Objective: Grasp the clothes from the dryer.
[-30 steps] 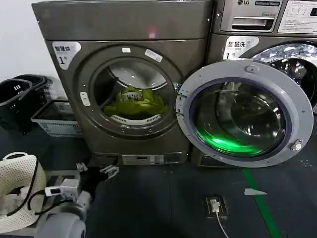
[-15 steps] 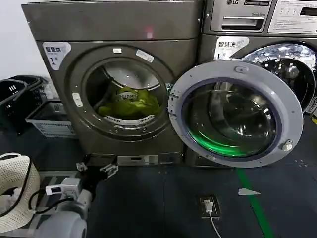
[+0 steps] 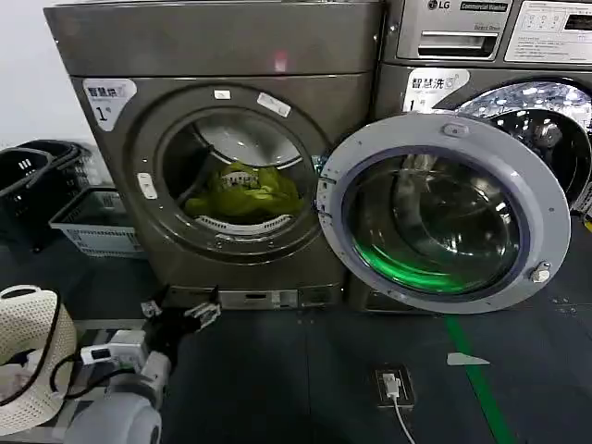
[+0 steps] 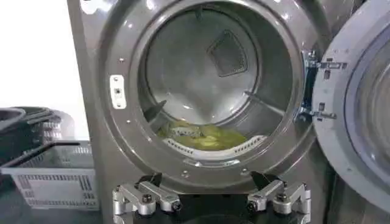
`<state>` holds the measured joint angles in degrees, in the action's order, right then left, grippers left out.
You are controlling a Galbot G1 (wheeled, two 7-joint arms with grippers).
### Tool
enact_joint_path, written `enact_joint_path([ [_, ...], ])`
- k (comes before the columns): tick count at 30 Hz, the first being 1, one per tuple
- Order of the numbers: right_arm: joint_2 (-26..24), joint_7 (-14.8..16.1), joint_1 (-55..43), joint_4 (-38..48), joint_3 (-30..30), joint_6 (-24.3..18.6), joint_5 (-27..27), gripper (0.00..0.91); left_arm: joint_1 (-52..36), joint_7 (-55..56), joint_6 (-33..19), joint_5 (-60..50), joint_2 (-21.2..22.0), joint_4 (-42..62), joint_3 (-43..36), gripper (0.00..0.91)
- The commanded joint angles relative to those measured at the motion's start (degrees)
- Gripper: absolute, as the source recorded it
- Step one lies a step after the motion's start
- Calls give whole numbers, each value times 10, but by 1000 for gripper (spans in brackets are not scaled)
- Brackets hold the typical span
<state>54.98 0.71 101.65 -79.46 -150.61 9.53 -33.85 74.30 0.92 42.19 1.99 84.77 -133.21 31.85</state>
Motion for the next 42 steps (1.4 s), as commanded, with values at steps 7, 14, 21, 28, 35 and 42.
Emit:
enact_joint_path([
  [7, 2, -2, -2, 0, 2, -1, -1, 907, 2, -7, 28, -27, 3, -1, -2, 907],
  [14, 5, -3, -2, -1, 2, 0, -1, 907, 5, -15, 28, -39, 3, 5, -2, 907],
  [21, 5, -3, -2, 1, 2, -1, -1, 907, 7, -12, 28, -41, 3, 5, -3, 907],
  [28, 5, -3, -2, 0, 2, -1, 0, 907, 9, -12, 28, -39, 2, 4, -3, 907],
  [35, 7, -3, -4, -3, 4, 0, 0, 907, 8, -13, 28, -37, 1, 7, -3, 907],
  [42, 10, -3, -3, -4, 4, -1, 0, 907, 8, -16, 28, -35, 1, 5, -4, 907],
])
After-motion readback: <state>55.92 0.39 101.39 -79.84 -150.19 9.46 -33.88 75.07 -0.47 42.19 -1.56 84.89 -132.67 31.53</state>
